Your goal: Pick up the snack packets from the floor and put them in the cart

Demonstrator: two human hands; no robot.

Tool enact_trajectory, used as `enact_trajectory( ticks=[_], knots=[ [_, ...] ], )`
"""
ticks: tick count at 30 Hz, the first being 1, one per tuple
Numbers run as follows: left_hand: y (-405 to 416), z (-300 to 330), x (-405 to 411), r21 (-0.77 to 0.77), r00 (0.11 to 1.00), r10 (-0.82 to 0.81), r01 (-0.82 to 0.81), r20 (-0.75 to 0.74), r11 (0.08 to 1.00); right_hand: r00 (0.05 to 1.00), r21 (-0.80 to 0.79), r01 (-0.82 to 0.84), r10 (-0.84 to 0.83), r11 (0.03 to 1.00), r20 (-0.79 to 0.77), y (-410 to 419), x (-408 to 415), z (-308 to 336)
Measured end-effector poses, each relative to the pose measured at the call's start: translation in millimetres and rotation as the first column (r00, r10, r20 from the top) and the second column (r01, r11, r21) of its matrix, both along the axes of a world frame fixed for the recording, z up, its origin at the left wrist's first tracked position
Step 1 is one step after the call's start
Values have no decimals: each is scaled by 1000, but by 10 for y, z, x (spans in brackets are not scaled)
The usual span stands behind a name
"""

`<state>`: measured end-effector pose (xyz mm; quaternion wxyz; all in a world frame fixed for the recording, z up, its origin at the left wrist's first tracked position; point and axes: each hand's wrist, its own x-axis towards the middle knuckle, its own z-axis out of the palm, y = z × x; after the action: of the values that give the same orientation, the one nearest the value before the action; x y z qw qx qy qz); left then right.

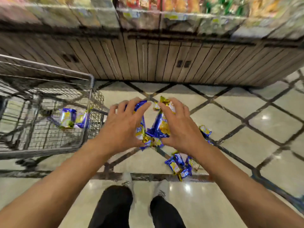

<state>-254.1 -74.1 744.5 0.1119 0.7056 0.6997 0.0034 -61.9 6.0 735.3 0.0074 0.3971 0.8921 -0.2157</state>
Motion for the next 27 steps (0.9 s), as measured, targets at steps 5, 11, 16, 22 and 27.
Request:
enact_trajectory(
  ticks=[5,11,16,22,27],
  knots=[
    [-357,780,-797,65,987,159,-158,-15,985,988,52,-126,130,991,-81,-90,-868,742],
    [-749,819,-2065,58,971,238,-240,39,969,970,66,-226,230,972,-74,-280,-2240,800],
    [-938,411,-3292,-14,966,238,-238,97,971,983,8,-179,180,984,-29,-533,-3456,405],
    [-1187,-331,-4531,-211,952,288,-261,108,942,980,-87,-161,170,983,102,-773,-4537,-187],
    [-1147,-930,-5043,-291,944,305,-260,123,921,965,-114,-139,160,984,206,-721,-4923,-664]
  ],
)
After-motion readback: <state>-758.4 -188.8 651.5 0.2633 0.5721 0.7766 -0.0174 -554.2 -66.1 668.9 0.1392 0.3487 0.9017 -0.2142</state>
